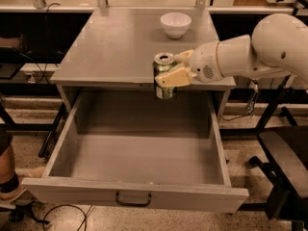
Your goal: Place green can into top drawer
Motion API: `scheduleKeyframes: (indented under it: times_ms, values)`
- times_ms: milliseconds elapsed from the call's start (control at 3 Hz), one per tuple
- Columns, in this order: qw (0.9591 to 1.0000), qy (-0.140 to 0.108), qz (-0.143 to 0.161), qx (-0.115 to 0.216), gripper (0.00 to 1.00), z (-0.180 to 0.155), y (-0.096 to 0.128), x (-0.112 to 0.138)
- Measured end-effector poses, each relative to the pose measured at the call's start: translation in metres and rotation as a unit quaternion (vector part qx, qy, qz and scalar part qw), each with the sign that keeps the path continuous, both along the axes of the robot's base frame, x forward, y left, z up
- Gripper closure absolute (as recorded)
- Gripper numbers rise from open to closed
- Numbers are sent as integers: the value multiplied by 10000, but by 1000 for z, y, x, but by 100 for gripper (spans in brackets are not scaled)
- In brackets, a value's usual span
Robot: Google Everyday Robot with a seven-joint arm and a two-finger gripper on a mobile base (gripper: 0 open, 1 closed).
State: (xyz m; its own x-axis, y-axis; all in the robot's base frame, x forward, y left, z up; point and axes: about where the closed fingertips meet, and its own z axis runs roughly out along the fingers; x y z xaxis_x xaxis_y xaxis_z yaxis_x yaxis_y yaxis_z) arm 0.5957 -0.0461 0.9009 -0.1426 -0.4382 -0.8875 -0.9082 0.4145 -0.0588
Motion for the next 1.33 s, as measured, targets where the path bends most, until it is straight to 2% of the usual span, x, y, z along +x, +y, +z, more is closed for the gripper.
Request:
scheduleKeyframes:
  times_ms: [333, 667, 1000, 1333]
  values:
    - [9934, 303, 440, -1017, 100, -54, 5, -28]
    - [9780, 549, 663, -1900, 100, -105, 6, -41]
    - [9577, 853, 814, -2624, 100, -166, 8, -49]
    - [9577, 854, 814, -2625, 100, -166, 8, -49]
